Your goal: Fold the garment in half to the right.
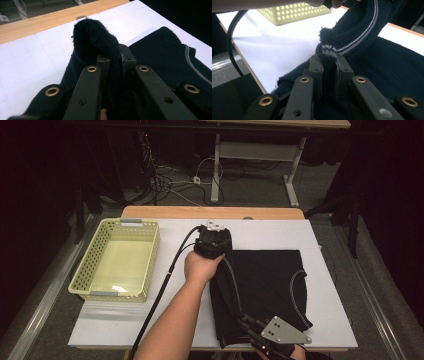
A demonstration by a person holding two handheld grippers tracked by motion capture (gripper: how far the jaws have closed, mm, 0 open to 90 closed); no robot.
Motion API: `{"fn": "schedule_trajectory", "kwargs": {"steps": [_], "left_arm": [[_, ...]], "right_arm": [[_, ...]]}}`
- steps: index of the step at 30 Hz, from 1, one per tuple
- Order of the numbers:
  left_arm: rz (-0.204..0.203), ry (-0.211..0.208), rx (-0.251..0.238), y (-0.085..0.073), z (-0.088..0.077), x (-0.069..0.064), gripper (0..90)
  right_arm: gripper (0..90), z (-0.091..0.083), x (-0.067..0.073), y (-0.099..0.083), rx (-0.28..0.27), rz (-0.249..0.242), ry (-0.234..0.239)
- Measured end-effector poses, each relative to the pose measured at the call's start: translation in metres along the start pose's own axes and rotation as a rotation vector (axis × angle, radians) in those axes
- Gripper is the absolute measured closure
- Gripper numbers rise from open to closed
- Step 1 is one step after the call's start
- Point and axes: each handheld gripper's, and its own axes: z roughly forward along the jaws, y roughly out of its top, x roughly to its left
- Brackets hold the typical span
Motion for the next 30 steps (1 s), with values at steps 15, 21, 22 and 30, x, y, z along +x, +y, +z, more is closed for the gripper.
{"fn": "schedule_trajectory", "kwargs": {"steps": [15,21,22,30], "left_arm": [[0.033,-0.075,0.011,0.015,0.049,-0.043,79.8],[0.041,-0.112,0.012,0.013,0.066,-0.056,79.4],[0.047,-0.122,0.014,0.013,0.069,-0.058,79.4],[0.047,-0.15,0.043,0.002,0.093,-0.067,78.7]], "right_arm": [[79.6,-0.039,-0.027,-0.028,0.051,0.041,-0.119],[79.7,-0.05,-0.037,-0.041,0.075,0.056,-0.147],[79.7,-0.051,-0.039,-0.044,0.078,0.059,-0.148],[80.0,-0.062,-0.044,-0.058,0.092,0.08,-0.162]]}}
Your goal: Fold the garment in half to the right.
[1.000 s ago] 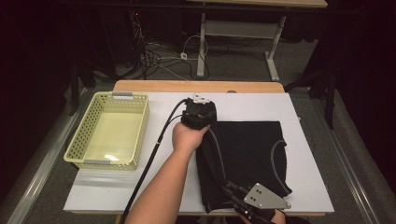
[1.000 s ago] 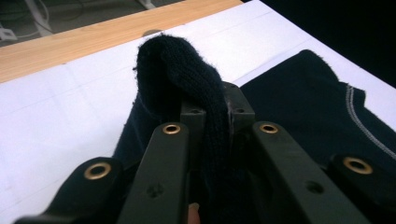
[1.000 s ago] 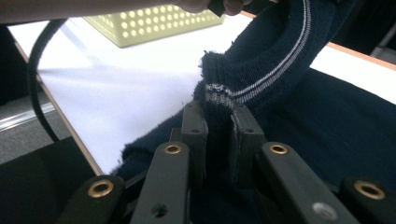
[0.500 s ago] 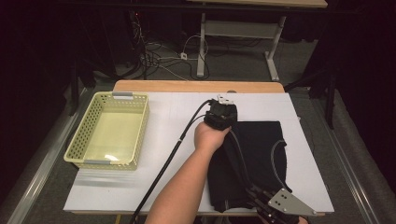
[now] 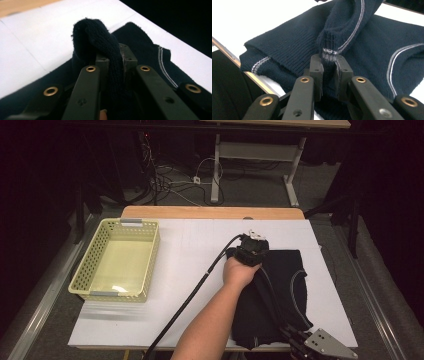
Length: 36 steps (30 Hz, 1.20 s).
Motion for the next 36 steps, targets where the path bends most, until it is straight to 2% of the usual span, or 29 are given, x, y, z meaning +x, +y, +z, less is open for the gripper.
{"fn": "schedule_trajectory", "kwargs": {"steps": [3,5,7,9,11,15,20,26,30,36], "left_arm": [[0.009,0.0,0.008,-0.004,0.006,-0.003,75.3],[0.012,0.004,-0.001,-0.008,0.007,-0.005,65.9],[0.003,0.024,-0.016,-0.012,0.006,-0.006,52.7],[-0.019,0.017,0.018,-0.014,0.004,-0.003,43.1],[-0.004,0.014,0.036,-0.017,0.001,-0.001,34.0],[0.03,0.006,-0.007,-0.022,-0.013,-0.002,29.1],[0.028,-0.02,-0.04,-0.031,-0.033,-0.001,25.4],[0.025,-0.007,-0.069,-0.053,-0.054,0.008,15.6],[0.016,-0.011,-0.096,-0.069,-0.069,0.017,13.8],[0.039,-0.003,-0.112,-0.092,-0.096,0.023,9.5]], "right_arm": [[80.0,0.003,0.0,-0.007,0.004,0.006,0.001],[80.0,0.004,0.0,-0.01,0.009,0.009,0.005],[79.9,0.004,0.0,-0.011,0.012,0.009,0.006],[79.9,0.004,0.0,-0.012,0.014,0.005,0.005],[79.9,0.004,-0.001,-0.014,0.019,0.002,0.005],[79.9,0.005,-0.002,-0.015,0.023,0.006,0.004],[79.9,0.005,0.0,-0.015,0.025,0.006,0.0],[79.9,0.006,0.0,-0.016,0.032,0.011,0.001],[79.8,0.006,-0.001,-0.016,0.03,0.021,0.004],[79.7,0.006,0.0,-0.017,0.031,0.022,0.001]]}}
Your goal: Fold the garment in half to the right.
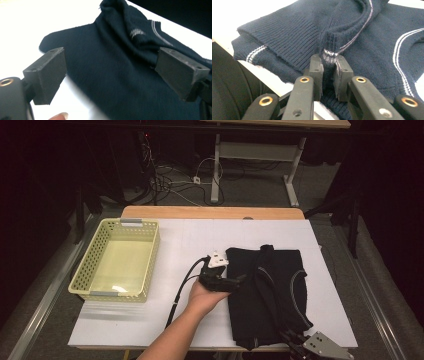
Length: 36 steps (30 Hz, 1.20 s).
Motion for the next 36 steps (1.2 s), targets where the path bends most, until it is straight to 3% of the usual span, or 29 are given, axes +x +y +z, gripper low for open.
{"fn": "schedule_trajectory", "kwargs": {"steps": [7,9,12,15,18,21,24,30,34,36], "left_arm": [[0.002,0.025,0.015,-0.027,-0.029,0.007,1.6],[0.018,0.038,0.034,-0.034,-0.039,0.009,0.0],[0.035,0.054,0.023,-0.042,-0.059,0.012,0.0],[-0.009,0.034,-0.003,-0.052,-0.078,0.018,0.0],[0.001,0.048,-0.001,-0.065,-0.088,0.02,0.0],[0.007,0.058,-0.015,-0.074,-0.092,0.019,0.0],[0.044,0.05,-0.015,-0.077,-0.095,0.016,0.0],[0.005,0.057,-0.021,-0.086,-0.096,0.026,0.0],[-0.016,0.042,-0.045,-0.091,-0.093,0.028,0.0],[-0.008,0.04,-0.046,-0.091,-0.093,0.027,0.0]], "right_arm": [[79.6,0.0,0.0,0.0,0.001,0.001,-0.001],[79.5,0.0,0.0,0.0,0.001,0.003,-0.002],[79.5,-0.001,0.001,0.0,0.001,0.003,-0.005],[79.3,-0.001,0.0,-0.001,0.002,0.012,-0.004],[78.7,-0.003,-0.001,0.0,-0.001,0.018,-0.006],[77.5,-0.007,-0.003,-0.002,-0.002,0.029,-0.006],[77.0,-0.01,-0.006,-0.004,0.0,0.037,-0.01],[76.4,-0.02,-0.012,-0.008,0.009,0.041,-0.037],[74.2,-0.031,-0.02,-0.007,-0.017,0.064,-0.07],[71.3,-0.037,-0.024,-0.005,-0.036,0.08,-0.085]]}}
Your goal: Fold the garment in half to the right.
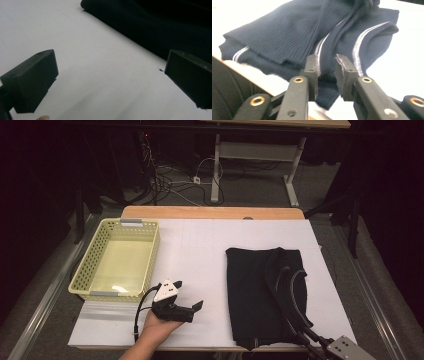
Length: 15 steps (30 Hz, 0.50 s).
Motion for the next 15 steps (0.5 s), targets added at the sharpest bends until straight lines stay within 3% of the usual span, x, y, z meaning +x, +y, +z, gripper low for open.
{"fn": "schedule_trajectory", "kwargs": {"steps": [4,8,11,15], "left_arm": [[0.007,-0.009,0.005,0.0,0.001,0.0,0.0],[0.021,-0.017,-0.003,-0.001,0.0,-0.001,0.0],[0.011,-0.039,-0.036,-0.003,-0.003,0.001,0.0],[0.014,-0.043,-0.037,-0.003,-0.003,0.0,0.0]], "right_arm": [[66.9,-0.005,0.0,0.008,-0.033,-0.011,0.003],[64.0,0.005,0.005,0.018,-0.038,-0.025,0.032],[60.3,0.024,0.006,0.028,-0.017,-0.036,0.037],[56.3,0.059,0.001,0.05,0.027,-0.038,0.037]]}}
